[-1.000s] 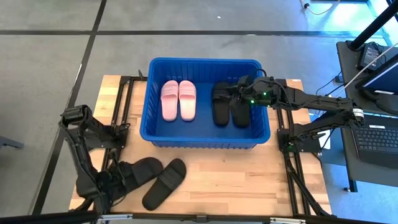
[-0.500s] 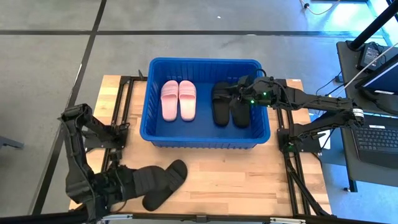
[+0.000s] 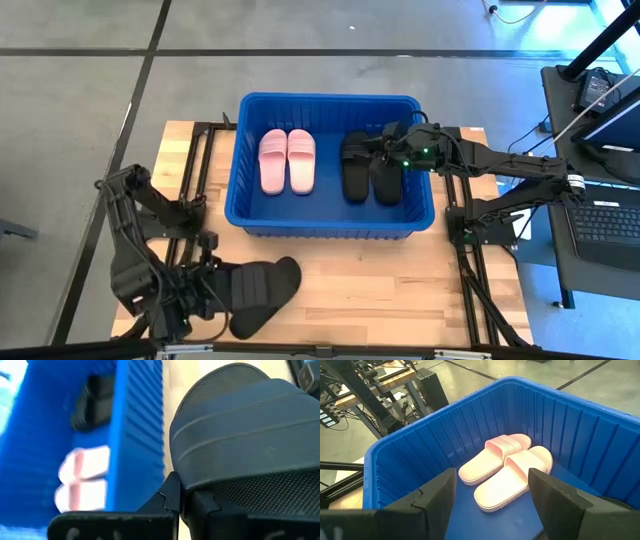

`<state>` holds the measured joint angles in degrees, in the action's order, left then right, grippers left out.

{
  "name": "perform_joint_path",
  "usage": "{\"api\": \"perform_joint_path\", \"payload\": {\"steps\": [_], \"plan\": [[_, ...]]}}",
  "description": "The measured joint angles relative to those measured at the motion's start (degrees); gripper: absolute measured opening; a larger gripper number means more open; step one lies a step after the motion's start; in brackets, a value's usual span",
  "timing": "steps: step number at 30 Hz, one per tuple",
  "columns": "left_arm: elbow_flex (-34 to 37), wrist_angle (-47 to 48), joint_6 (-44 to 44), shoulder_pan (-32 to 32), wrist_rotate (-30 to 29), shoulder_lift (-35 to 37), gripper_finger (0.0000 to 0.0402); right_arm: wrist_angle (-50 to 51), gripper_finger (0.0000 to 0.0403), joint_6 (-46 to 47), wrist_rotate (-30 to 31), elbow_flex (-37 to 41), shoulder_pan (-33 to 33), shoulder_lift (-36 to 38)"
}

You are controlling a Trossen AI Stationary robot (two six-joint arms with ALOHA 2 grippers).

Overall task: Pick and place slides into bin
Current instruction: Put the black slipper into the blue bin

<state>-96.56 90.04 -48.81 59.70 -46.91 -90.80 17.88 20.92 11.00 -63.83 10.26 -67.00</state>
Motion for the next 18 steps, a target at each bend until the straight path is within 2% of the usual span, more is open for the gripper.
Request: {"api": "perform_joint_path", "payload": {"steps": [10,18], "plan": [[-11.47,-0.02,20.57,-6.11,-15.18,0.0,0.0003,0.03,0.0248,-0.15,0.0,0.0,0.0,-0.02],[-13.54,-0.02,31.59,-17.85,-26.85,0.0,0.0003,0.02,0.0248,-0.28,0.0,0.0,0.0,-0.02]]}}
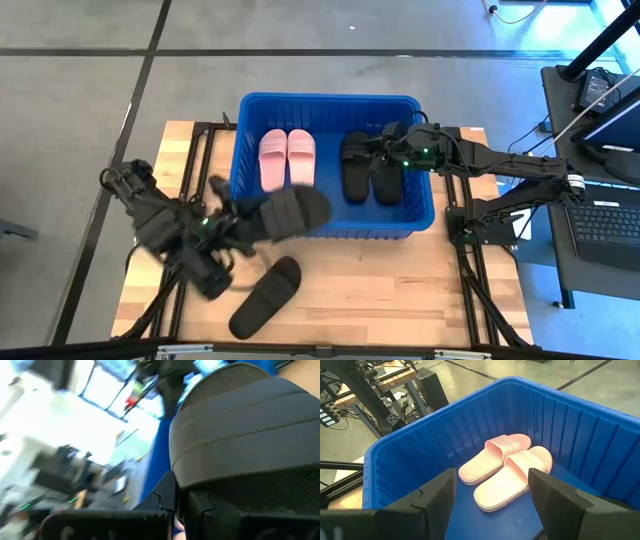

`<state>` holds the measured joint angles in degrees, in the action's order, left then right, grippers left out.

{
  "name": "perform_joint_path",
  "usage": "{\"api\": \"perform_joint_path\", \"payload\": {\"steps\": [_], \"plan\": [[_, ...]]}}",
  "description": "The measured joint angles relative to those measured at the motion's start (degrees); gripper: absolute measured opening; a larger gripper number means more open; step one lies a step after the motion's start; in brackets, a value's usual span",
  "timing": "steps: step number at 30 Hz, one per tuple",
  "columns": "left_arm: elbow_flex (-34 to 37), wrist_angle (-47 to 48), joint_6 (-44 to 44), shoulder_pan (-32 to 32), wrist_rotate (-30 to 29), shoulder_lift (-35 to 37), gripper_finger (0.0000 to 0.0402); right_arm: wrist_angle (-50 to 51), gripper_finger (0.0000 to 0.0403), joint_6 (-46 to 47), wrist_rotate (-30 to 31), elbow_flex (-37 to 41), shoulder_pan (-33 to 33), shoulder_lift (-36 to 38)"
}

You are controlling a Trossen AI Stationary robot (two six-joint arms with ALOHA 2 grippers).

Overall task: Pick and place slides into bin
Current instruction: Put the black slipper into the blue bin

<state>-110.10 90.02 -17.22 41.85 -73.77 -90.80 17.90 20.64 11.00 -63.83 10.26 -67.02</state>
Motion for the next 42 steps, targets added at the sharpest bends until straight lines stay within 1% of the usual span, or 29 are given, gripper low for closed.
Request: {"api": "perform_joint_path", "payload": {"steps": [3,10,13,15,17,19,22,25,28,31,35,37,42], "plan": [[0.0,0.02,1.34,-6.12,-1.57,0.0,0.0003,0.01,0.0248,-0.1,0.0,0.0,0.0,0.02],[0.0,-0.1,1.32,-21.13,-1.96,0.0,0.0003,0.01,0.0248,-0.14,-0.02,-0.01,0.02,0.84],[0.0,-1.96,1.33,-26.69,-1.63,0.0,0.0003,0.03,0.0248,-1.65,-0.06,-0.07,0.02,2.15],[0.21,-4.71,1.36,-30.11,-0.37,0.0,0.0003,-0.2,0.0248,-3.27,-0.05,-0.07,0.02,3.17],[0.81,-8.07,1.58,-33.34,2.2,0.0,0.0003,-0.23,0.0248,-5.4,-0.08,-0.07,0.02,4.09],[1.55,-12.05,3.55,-36.13,5.24,-0.04,0.0003,-0.19,0.0248,-7.8,-0.06,-0.08,0.02,4.89],[3.62,-19.57,6.87,-39.23,7.98,-0.04,0.0003,-0.47,0.0248,-10.41,-0.04,-0.08,0.02,5.69],[5.97,-28.25,10.47,-41.74,9.78,-0.07,0.0003,-0.43,0.0248,-10.65,-0.08,-0.07,0.0,5.76],[8.37,-36.57,13.78,-44.29,12.21,-0.09,0.0003,-0.67,0.0248,-10.71,-1.78,-0.07,0.0,5.33],[10.63,-44.09,16.71,-46.59,14.4,-0.09,0.0003,-1.39,0.0248,-10.72,-2.07,-0.07,-0.01,4.53],[13.26,-50.09,18.94,-49.31,18.04,-0.11,0.0003,-3.0,0.0248,-10.86,-2.05,-0.07,0.0,3.33],[14.34,-52.71,19.03,-50.53,21.53,-0.09,0.0003,-3.92,0.0248,-10.88,-2.05,-0.07,-0.02,2.91],[16.63,-58.97,19.04,-52.94,34.08,-0.11,0.0003,-4.07,0.0248,-13.99,-2.04,-0.07,-0.02,2.88]]}}
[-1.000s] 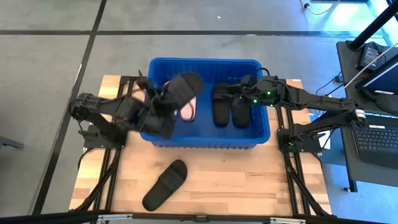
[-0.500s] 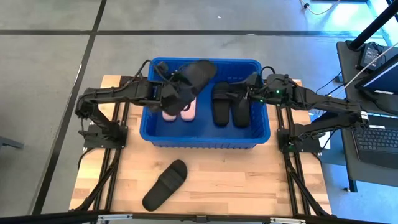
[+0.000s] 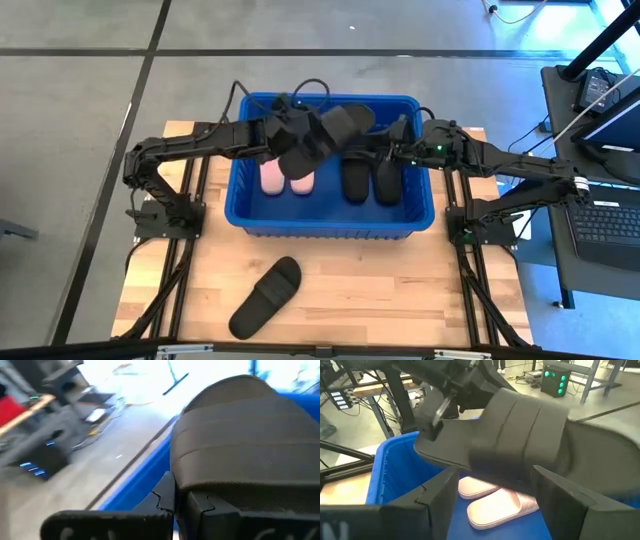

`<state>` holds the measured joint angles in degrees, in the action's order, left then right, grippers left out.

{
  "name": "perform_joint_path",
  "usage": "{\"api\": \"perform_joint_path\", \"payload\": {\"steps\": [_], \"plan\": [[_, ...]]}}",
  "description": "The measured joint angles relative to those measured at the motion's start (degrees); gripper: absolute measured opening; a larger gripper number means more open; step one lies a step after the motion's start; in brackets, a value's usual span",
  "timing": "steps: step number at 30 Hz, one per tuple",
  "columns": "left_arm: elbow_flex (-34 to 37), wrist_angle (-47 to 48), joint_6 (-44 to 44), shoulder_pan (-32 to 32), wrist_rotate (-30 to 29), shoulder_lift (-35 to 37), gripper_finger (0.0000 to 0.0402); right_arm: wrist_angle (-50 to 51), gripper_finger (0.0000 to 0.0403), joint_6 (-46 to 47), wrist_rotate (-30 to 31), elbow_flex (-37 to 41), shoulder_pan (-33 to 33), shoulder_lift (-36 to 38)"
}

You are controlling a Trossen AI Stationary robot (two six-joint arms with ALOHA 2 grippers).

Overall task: Pick and place slides into bin
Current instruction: Put the black slipper into the blue bin

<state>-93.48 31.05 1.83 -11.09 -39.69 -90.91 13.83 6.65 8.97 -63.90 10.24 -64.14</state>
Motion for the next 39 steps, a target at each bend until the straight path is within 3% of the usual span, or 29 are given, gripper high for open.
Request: {"api": "perform_joint_path", "payload": {"steps": [4,15,27,39], "plan": [[1.12,-4.39,-0.01,-1.66,4.67,0.02,0.0003,-1.06,0.0248,-0.74,-0.02,0.0,0.0,0.0],[1.27,-5.03,0.39,-3.81,2.72,0.02,0.0003,-4.21,0.025,-4.24,0.01,0.02,0.0,0.0],[1.28,-5.03,0.36,-4.42,2.72,0.02,0.0003,-7.1,0.0304,-6.11,1.54,0.04,0.0,0.0],[1.29,-7.44,0.26,-4.42,2.63,0.02,0.0003,-14.54,0.0315,-9.61,1.82,0.09,-4.33,-4.28]]}}
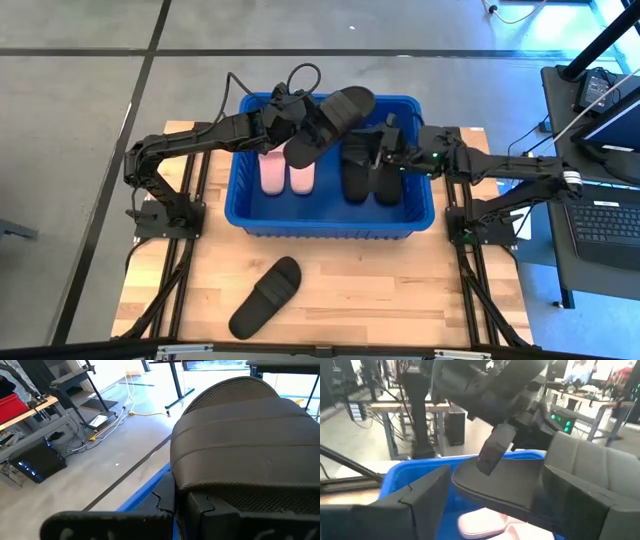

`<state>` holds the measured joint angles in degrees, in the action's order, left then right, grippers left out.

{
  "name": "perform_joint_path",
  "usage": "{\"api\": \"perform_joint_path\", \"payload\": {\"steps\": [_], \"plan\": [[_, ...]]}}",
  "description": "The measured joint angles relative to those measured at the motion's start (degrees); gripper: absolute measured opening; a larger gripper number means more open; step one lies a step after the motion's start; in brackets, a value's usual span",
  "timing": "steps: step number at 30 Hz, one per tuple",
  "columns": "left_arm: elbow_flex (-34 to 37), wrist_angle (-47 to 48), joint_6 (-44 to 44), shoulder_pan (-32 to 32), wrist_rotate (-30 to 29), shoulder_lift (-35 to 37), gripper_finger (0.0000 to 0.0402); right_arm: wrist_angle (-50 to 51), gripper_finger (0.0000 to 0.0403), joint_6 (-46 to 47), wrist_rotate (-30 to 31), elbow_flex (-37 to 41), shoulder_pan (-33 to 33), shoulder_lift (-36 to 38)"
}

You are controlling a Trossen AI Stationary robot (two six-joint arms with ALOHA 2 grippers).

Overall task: Pick and place slides into bin
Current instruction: Put the black slipper into the blue bin

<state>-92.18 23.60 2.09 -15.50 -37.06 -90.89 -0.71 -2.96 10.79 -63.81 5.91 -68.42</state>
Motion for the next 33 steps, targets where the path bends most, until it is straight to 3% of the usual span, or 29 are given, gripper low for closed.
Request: {"api": "perform_joint_path", "payload": {"steps": [7,12,18,25,33], "plan": [[0.0,-0.29,-0.05,0.02,0.0,0.0,0.0003,-2.28,0.0315,-7.47,15.39,0.0,-2.76,-4.2],[0.0,-0.31,-0.09,0.02,-0.75,0.0,0.0003,-8.0,0.0315,-19.2,23.68,0.0,-5.61,-7.33],[0.0,-0.34,-0.15,0.02,-1.2,0.0,0.0003,-13.31,0.0315,-25.9,32.24,0.0,-6.94,-10.88],[0.0,-0.71,-0.15,0.84,-1.19,0.02,0.0003,-15.71,0.0315,-25.86,34.05,0.0,-6.93,-12.69],[0.0,-0.69,0.02,2.07,-1.11,0.02,0.0003,-19.51,0.0315,-25.86,40.64,0.0,-6.74,-12.59]]}}
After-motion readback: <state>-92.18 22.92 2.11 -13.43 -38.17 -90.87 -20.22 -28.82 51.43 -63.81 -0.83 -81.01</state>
